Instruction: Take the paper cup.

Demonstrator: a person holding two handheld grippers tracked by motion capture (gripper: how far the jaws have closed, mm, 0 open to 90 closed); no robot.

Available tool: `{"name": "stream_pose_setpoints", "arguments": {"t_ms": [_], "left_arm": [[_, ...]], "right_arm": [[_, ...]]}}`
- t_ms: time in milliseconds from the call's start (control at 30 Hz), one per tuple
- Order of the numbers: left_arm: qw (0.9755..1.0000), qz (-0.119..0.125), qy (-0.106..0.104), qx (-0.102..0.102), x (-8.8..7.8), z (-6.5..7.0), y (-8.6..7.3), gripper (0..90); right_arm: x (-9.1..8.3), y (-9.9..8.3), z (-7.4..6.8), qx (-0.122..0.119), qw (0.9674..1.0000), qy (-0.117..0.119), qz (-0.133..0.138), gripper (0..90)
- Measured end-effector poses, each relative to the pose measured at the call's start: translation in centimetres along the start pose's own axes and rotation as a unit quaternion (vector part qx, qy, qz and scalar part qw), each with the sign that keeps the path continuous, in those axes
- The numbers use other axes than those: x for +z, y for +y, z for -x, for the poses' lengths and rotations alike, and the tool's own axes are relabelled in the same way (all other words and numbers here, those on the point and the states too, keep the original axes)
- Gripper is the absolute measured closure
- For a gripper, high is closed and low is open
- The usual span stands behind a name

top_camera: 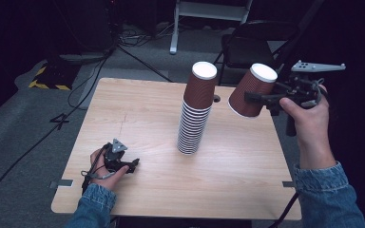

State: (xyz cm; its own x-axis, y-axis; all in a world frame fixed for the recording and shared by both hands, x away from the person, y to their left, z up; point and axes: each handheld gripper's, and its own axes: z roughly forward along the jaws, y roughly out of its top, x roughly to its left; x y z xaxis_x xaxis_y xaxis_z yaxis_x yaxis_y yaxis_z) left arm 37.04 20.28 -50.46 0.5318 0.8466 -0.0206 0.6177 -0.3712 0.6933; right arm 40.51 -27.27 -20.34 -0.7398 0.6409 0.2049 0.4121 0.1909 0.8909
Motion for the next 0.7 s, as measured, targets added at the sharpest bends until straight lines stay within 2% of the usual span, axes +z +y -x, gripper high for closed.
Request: {"name": "stream_pose_setpoints", "arguments": {"t_ms": [167,300,400,467,567,667,700], "left_arm": [[1.0000,0.000,0.000,0.002,0.0,0.0,0.0,15.7],[1.0000,0.001,0.000,0.000,0.0,0.0,0.0,15.7],[1.0000,0.002,0.000,0.000,0.0,0.0,0.0,15.8],[1.0000,0.002,0.000,0.000,0.1,0.1,0.0,15.9],[1.0000,0.002,0.000,0.000,0.1,0.1,0.0,15.9],[1.0000,0.002,0.000,0.000,0.1,0.1,0.0,15.9],[1.0000,0.002,0.000,0.000,0.1,0.1,0.0,15.9]], "right_arm": [[-0.1,-2.7,0.9,0.045,0.9989,-0.010,-0.008,16.3],[-0.1,-4.9,2.3,0.095,0.9953,-0.012,-0.012,16.3],[0.1,-6.3,3.3,0.130,0.9908,-0.026,-0.025,16.4],[0.3,-7.2,3.9,0.144,0.9882,-0.039,-0.035,16.3],[0.8,-9.0,4.8,0.173,0.9822,-0.051,-0.052,16.4],[1.1,-10.4,5.3,0.193,0.9778,-0.057,-0.058,16.4],[1.2,-10.8,5.4,0.195,0.9774,-0.058,-0.059,16.3]]}}
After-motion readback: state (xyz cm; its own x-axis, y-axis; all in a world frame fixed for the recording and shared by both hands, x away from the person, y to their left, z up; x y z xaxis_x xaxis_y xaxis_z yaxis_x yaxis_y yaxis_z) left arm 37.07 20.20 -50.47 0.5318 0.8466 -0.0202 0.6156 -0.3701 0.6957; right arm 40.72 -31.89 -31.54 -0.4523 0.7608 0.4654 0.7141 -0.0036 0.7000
